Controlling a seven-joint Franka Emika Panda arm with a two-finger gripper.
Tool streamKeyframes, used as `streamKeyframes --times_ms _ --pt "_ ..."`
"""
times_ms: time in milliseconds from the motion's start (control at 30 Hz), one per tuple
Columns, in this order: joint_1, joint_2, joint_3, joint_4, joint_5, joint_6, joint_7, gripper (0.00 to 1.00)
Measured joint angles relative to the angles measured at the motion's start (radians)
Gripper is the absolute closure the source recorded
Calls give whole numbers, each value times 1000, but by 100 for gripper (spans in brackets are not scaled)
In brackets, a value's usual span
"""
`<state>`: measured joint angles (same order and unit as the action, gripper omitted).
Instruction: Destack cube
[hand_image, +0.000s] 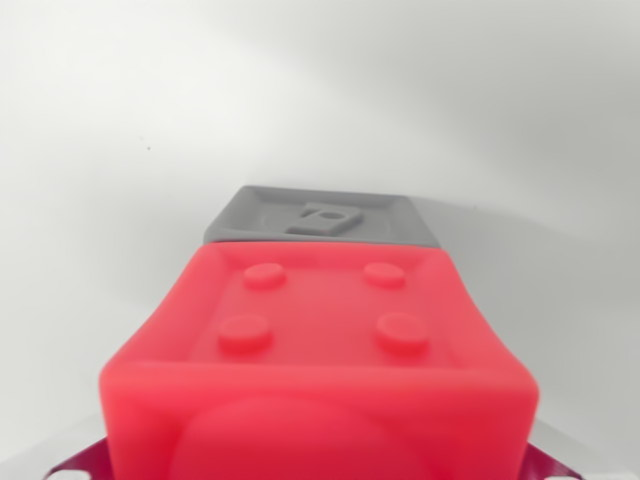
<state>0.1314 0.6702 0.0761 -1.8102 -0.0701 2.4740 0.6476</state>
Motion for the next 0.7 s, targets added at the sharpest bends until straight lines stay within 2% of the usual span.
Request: streamKeyframes --times_ms 700 --pt "-1 -52 2 -7 1 -43 0 100"
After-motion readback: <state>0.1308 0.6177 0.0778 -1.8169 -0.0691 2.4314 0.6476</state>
